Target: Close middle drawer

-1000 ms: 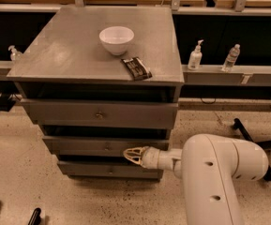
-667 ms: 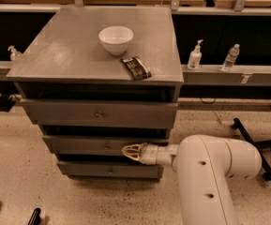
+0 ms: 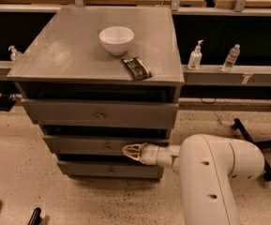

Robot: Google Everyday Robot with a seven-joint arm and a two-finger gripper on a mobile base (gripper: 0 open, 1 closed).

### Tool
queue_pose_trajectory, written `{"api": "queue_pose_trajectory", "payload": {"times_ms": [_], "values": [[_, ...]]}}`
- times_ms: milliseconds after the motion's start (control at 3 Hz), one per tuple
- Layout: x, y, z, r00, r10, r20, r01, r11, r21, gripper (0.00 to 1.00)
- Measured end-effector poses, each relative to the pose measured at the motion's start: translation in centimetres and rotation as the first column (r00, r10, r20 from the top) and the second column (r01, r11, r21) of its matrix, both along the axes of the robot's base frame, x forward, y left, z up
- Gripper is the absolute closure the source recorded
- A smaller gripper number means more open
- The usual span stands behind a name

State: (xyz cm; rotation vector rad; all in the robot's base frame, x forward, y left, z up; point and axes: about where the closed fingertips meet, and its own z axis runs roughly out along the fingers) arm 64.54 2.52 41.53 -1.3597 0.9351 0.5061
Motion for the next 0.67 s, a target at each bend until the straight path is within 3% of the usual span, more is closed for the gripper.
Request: {"api": "queue_pose_trajectory", "payload": {"times_ms": [667], "values": [[-4.3, 2.3, 1.1, 0.9939, 0.108, -0.021, -0.106, 0.990, 0.088, 1.00]]}}
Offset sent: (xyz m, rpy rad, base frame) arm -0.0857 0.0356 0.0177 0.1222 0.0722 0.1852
